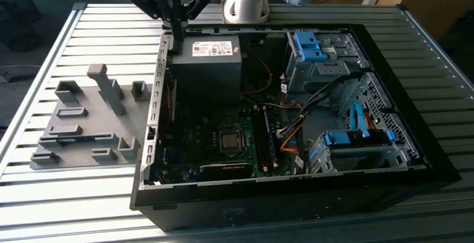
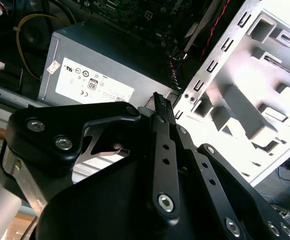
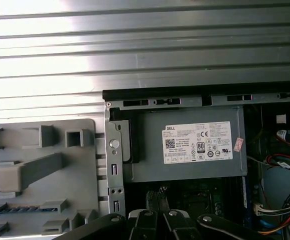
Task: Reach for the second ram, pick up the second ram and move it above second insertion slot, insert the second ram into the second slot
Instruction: 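Reach for the second ram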
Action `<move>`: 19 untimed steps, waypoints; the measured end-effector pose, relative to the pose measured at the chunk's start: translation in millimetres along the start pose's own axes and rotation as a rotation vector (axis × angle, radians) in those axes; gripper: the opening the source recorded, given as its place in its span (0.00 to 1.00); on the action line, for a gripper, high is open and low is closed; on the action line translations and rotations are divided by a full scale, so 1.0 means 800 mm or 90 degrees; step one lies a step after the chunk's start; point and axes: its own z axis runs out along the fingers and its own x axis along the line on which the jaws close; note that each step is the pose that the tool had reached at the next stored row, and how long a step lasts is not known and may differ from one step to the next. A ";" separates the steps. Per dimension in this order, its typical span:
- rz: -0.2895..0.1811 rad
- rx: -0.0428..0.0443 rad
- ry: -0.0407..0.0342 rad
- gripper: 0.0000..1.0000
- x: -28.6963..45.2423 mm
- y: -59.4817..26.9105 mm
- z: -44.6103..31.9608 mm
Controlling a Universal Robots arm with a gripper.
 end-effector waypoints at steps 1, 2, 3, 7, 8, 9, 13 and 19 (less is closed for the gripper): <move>0.000 0.0000 0.0000 0.11 0.0006 0.000 0.0001; 0.000 0.0000 0.0001 0.11 0.0011 0.000 0.0001; 0.000 0.0000 0.0001 0.11 0.0017 0.000 0.0002; 0.000 0.0000 0.0003 0.11 0.0040 0.000 0.0004; 0.000 0.0000 0.0004 0.11 0.0046 0.000 0.0005; 0.000 0.0000 0.0004 0.11 0.0052 0.000 0.0006; 0.000 0.0001 0.0007 0.11 0.0074 -0.001 0.0008; 0.000 0.0000 0.0011 0.11 0.0107 -0.001 0.0011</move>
